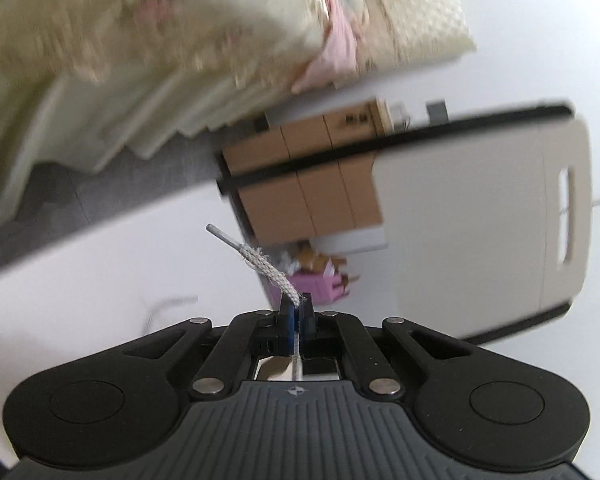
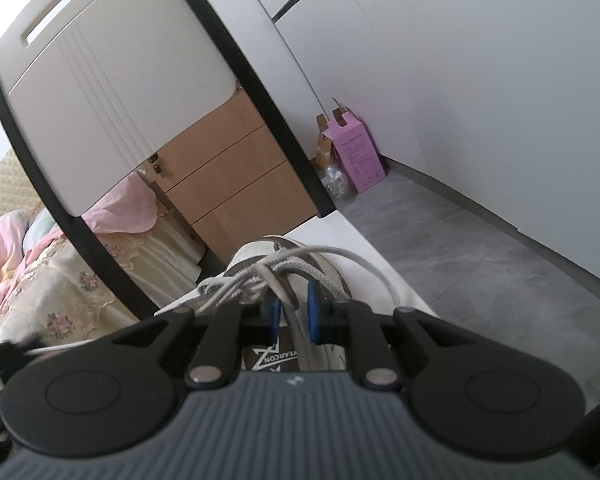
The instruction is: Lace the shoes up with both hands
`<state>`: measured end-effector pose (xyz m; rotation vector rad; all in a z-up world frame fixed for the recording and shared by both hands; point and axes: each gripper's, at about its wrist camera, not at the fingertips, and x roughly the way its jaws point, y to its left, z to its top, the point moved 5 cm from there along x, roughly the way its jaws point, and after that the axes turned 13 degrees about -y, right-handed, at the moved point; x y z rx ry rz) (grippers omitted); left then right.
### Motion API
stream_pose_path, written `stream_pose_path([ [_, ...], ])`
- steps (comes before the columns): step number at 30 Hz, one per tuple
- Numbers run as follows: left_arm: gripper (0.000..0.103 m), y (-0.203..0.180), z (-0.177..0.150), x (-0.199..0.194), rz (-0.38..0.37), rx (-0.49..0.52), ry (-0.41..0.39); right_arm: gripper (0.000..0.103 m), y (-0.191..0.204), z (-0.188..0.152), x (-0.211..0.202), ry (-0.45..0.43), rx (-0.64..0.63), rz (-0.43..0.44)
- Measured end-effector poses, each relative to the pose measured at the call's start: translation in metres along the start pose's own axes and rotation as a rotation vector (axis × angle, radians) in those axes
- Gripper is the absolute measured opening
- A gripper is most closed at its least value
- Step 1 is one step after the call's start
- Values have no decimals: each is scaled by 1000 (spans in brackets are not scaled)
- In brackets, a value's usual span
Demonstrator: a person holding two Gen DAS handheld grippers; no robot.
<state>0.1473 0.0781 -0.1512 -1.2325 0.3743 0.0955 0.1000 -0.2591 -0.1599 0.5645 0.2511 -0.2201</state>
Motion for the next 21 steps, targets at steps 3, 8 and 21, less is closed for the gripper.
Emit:
stream_pose_path([
  [3,1,-12,29,-20,-5,12,-47,15,2,0,0,-1,-25,-1],
  [8,1,-25,71,-42,-6,26,-102,15,-1,0,-2,-5,-24,-6],
  [21,1,-52,165,-105,52,132,-265,14,-9,6,-4,-13,-2,-29],
])
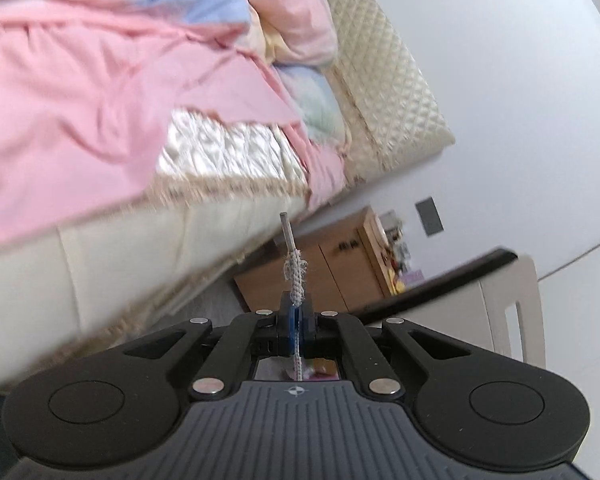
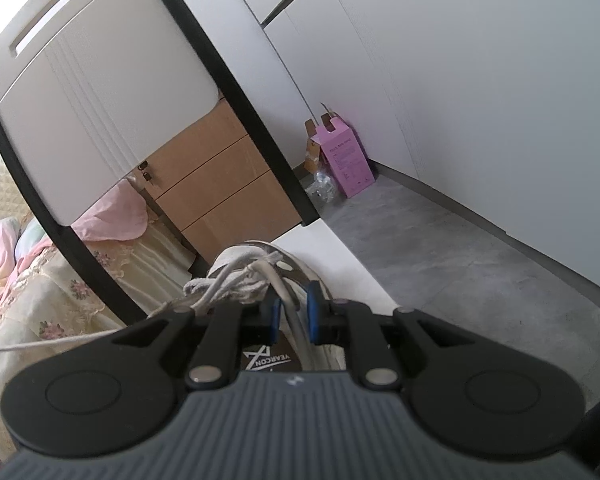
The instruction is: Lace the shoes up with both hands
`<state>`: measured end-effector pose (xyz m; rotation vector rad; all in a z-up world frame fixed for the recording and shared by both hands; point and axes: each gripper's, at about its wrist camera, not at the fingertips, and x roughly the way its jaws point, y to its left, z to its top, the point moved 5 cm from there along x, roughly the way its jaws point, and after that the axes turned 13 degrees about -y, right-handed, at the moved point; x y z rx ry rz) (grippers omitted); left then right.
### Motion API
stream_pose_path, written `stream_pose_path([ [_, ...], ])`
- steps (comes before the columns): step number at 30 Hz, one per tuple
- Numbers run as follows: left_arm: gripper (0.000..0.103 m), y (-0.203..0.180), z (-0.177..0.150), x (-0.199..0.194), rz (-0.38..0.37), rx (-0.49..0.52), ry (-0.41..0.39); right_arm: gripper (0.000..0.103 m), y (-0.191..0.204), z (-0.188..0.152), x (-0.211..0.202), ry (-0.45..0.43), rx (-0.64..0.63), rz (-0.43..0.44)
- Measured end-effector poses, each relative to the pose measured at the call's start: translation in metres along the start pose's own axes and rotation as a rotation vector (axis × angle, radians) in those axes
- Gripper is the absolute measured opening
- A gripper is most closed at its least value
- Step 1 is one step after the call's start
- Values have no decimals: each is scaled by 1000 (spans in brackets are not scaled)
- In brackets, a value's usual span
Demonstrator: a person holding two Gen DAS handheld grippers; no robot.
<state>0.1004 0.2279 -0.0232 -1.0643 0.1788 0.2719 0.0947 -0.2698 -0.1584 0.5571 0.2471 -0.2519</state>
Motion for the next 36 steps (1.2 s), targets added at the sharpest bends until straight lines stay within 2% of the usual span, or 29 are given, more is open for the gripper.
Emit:
stream_pose_path([
  [4,2,9,16,-6,33,31,-6,14,1,0,0,6,-6,4],
  [9,2,14,13,-6,53,82,14,14,5,-1,1,26,-22,29],
  [15,5,14,-4,-15,16,131,95,15,11,-3,1,50,-82,65],
  [16,9,13,-8,-17,13,145,108,14,11,-2,1,53,-86,70],
  [17,28,12,-11,-20,10,159,120,15,10,-2,1,56,-87,75],
  [18,53,12,-14,-24,5,175,126,15,10,-2,1,58,-87,81],
  [19,58,11,-17,-28,-5,192,125,15,10,-2,0,59,-88,86],
  [23,59,10,-29,-43,-15,272,138,15,10,-3,0,65,-101,107],
  [27,64,11,-44,-49,-17,348,151,15,12,-3,-1,75,-123,129],
  [32,64,5,-76,-32,-23,453,200,15,16,-6,-3,92,-140,168],
  [36,64,-8,-107,-3,-47,530,248,15,18,-7,-3,105,-140,189],
])
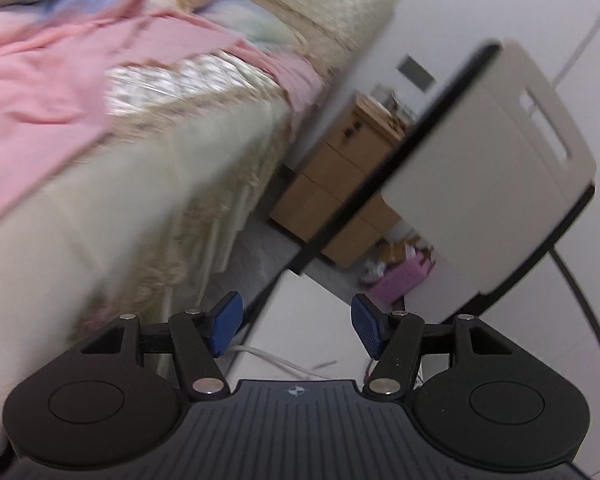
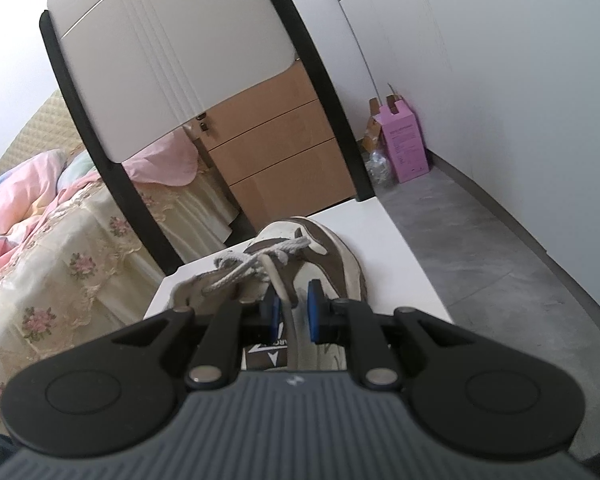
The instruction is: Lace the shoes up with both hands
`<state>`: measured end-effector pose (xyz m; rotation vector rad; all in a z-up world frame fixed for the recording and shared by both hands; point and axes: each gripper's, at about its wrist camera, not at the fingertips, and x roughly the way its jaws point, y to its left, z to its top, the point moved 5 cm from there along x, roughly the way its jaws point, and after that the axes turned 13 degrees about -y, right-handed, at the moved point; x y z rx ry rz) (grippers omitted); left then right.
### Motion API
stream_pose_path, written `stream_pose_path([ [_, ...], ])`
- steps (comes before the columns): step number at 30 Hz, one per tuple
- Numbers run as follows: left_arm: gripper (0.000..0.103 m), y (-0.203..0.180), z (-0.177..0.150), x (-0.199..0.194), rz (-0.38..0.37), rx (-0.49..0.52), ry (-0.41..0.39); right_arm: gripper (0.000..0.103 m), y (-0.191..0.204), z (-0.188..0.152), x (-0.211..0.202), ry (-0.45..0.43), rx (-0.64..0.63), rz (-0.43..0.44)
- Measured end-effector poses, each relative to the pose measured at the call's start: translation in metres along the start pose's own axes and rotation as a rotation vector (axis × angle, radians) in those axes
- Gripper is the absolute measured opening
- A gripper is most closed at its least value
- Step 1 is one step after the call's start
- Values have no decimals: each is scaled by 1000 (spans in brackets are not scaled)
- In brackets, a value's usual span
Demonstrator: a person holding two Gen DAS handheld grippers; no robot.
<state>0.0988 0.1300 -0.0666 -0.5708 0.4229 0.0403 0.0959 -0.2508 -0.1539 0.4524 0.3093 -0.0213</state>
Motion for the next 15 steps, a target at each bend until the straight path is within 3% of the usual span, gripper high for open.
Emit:
stream_pose_path([
  [8,64,-48,-34,89,-82,186,100,18,2,1,5,28,18,17],
  [15,63,-55,-81,157,-95,349,208,20,-3,5,7,63,60,17],
])
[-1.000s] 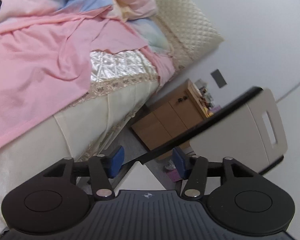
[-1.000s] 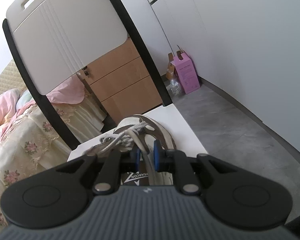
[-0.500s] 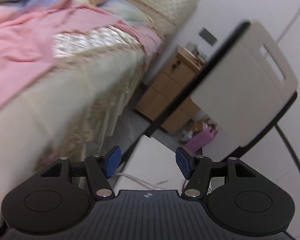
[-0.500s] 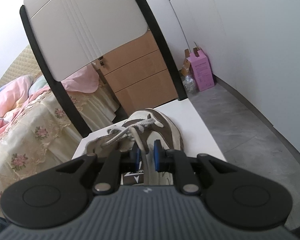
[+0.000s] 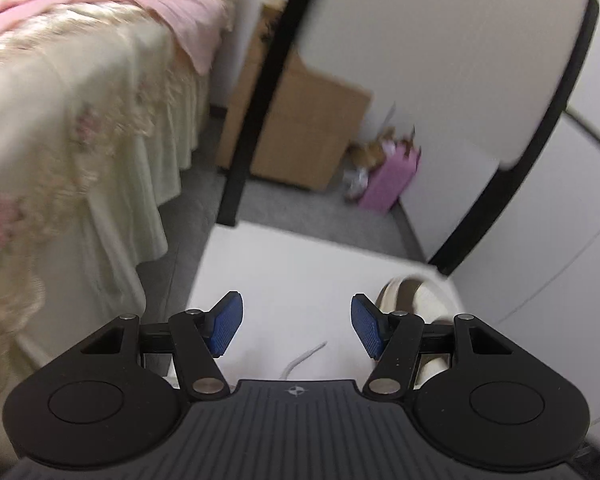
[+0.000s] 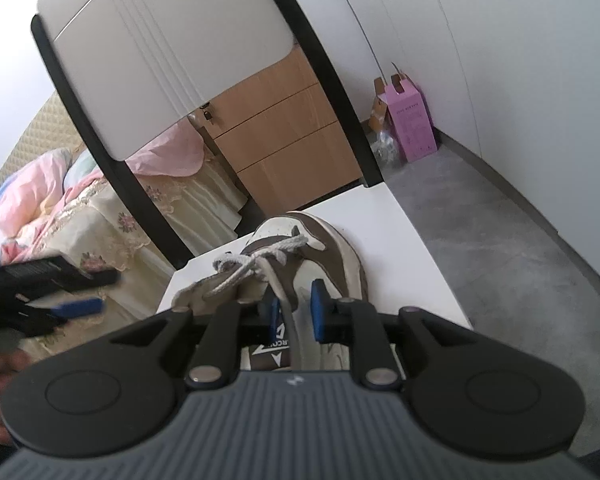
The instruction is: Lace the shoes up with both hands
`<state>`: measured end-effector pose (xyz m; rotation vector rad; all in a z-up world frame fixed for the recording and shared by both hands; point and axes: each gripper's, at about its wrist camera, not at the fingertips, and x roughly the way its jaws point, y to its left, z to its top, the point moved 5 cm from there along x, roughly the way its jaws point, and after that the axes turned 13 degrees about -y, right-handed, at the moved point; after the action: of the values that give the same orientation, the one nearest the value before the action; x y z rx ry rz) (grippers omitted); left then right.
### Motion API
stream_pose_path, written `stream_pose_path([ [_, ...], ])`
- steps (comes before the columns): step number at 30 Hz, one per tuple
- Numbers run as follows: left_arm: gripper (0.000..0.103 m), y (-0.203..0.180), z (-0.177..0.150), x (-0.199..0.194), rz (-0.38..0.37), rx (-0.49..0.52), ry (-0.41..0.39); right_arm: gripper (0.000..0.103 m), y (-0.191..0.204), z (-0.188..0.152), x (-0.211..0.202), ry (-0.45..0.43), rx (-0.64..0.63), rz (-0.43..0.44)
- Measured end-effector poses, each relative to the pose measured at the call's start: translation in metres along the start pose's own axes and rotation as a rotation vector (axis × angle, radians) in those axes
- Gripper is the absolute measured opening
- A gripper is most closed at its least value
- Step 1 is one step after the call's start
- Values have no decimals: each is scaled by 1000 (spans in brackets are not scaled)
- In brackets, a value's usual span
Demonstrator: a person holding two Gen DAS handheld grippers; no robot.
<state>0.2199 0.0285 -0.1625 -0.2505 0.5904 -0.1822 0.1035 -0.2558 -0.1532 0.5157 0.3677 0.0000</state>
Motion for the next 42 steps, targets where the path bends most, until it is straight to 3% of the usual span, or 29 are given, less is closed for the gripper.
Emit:
stream_pose_path([
  [3,63,-1,-4,10,7,26,18,23,-1,0,2,8,16,-3],
  [6,64,-1,-2,-3,-61,-48,17,25,-1,1,5,15,27,-14],
  [10,64,-9,-12,-25,-101,-63,28,27,1,2,8,20,28,-37],
  [13,64,-20,-25,-39,-137,-11,49,27,1,2,8,24,39,-49],
  [19,64,-68,-63,-46,-200,351,78,32,-3,5,1,29,79,-68],
  [23,64,-86,-89,-34,-172,614,51,32,-4,8,-4,28,112,-65],
  [27,64,-90,-102,-20,-128,754,27,32,-7,11,-8,30,149,-60],
  [32,64,-85,-96,-24,-142,673,38,33,-10,13,-11,33,165,-56],
  [39,64,-64,-47,-44,-252,379,-38,33,-11,14,-14,29,167,-60],
  [42,65,-56,-30,-37,-258,322,-50,33,-2,15,-16,11,73,-81],
])
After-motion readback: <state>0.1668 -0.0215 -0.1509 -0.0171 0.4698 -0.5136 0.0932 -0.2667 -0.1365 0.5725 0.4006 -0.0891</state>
